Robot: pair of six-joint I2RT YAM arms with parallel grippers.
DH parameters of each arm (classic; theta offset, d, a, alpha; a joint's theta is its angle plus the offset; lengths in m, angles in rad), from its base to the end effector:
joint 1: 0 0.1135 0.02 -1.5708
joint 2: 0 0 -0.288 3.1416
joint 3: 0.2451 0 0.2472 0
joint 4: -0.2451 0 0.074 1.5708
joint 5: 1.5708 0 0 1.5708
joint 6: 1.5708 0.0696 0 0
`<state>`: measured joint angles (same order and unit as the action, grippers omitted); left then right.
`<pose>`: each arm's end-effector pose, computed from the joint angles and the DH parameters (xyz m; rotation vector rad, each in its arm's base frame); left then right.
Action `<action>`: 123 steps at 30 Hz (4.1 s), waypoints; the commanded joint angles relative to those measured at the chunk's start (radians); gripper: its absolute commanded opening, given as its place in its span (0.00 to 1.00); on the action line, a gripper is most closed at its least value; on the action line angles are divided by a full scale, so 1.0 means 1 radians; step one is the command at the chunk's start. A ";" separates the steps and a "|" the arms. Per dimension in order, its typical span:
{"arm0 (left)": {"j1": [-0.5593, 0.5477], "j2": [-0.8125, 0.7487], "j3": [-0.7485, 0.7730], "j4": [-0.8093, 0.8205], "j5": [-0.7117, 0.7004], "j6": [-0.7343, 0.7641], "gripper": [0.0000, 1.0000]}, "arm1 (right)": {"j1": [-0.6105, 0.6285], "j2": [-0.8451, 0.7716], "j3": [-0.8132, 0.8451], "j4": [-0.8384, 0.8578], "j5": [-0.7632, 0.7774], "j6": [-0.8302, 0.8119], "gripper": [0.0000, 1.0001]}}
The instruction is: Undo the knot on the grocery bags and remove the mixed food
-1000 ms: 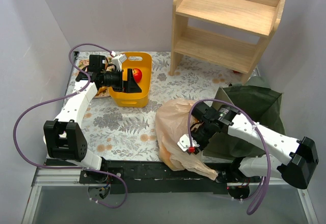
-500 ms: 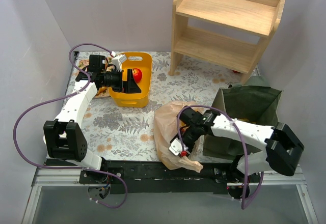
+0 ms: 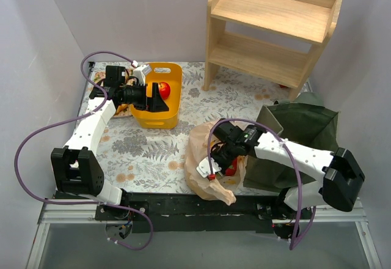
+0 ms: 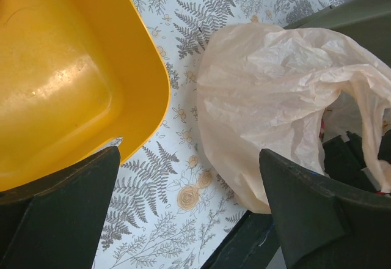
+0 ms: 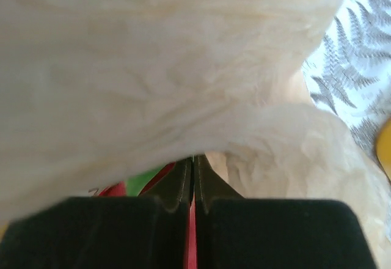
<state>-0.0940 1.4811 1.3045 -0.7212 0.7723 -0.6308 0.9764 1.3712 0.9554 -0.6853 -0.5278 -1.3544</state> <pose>0.3121 -0.0782 0.3204 -0.3199 2.5030 -1.2595 0.1206 0.2410 0.2342 -2.3917 0.8483 0.5582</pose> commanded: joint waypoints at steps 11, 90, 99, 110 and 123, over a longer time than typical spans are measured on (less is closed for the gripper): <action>-0.001 0.025 0.111 0.058 0.094 -0.015 0.98 | -0.088 -0.213 0.290 -0.255 0.026 0.245 0.01; 0.008 0.202 0.799 0.154 -0.046 -0.049 0.00 | -0.361 -0.165 0.421 0.372 0.206 1.081 0.95; 0.031 0.261 0.717 0.183 -0.362 0.017 0.00 | -0.367 -0.173 0.430 0.322 0.204 1.028 0.96; 0.077 0.341 0.628 0.187 -0.427 0.002 0.00 | -0.384 -0.178 0.437 0.262 0.213 0.976 0.96; 0.149 0.430 0.544 0.189 -0.344 -0.017 0.00 | -0.412 -0.155 0.445 0.242 0.218 0.960 0.96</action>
<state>0.0467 1.9079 1.8507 -0.5751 0.3908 -0.6376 0.5724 1.2236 1.3705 -0.4534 -0.3153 -0.3820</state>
